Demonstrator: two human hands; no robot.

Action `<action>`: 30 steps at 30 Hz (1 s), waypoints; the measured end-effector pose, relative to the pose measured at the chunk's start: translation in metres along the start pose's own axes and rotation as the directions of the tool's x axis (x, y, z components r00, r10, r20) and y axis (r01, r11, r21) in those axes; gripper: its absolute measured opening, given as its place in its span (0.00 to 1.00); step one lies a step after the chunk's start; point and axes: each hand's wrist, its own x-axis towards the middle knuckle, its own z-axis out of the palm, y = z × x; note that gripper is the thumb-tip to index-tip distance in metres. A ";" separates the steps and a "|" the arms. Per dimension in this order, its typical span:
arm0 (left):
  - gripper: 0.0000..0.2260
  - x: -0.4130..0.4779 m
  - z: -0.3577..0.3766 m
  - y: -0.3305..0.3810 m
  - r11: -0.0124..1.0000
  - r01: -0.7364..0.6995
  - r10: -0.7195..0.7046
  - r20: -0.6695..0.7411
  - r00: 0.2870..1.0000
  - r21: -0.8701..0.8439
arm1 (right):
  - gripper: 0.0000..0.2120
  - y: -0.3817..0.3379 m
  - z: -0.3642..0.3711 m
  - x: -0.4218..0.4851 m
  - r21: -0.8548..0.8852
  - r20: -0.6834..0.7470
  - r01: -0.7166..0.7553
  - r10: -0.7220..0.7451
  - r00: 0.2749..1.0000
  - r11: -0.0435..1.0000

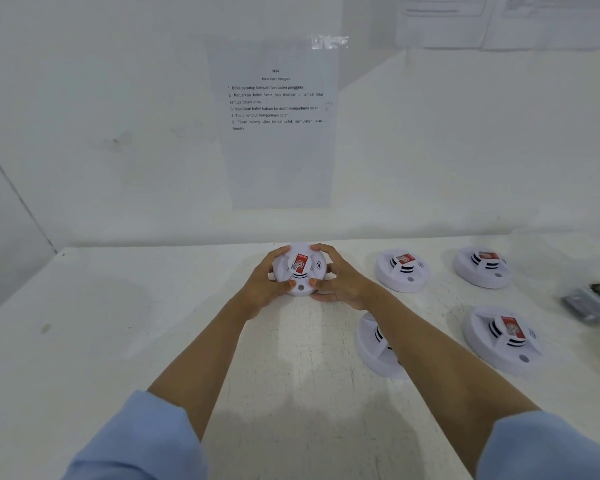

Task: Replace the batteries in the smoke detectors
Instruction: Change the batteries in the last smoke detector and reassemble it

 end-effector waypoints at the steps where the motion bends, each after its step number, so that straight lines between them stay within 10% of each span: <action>1: 0.26 0.000 0.000 -0.001 1.000 -0.003 0.003 0.001 1.000 0.000 | 0.28 0.000 0.000 0.000 0.001 -0.001 0.000 0.000 1.000 1.000; 30: 0.26 -0.003 0.002 0.003 1.000 0.005 -0.005 -0.005 1.000 -0.023 | 0.28 0.001 0.000 0.002 -0.023 -0.006 0.010 -0.010 1.000 1.000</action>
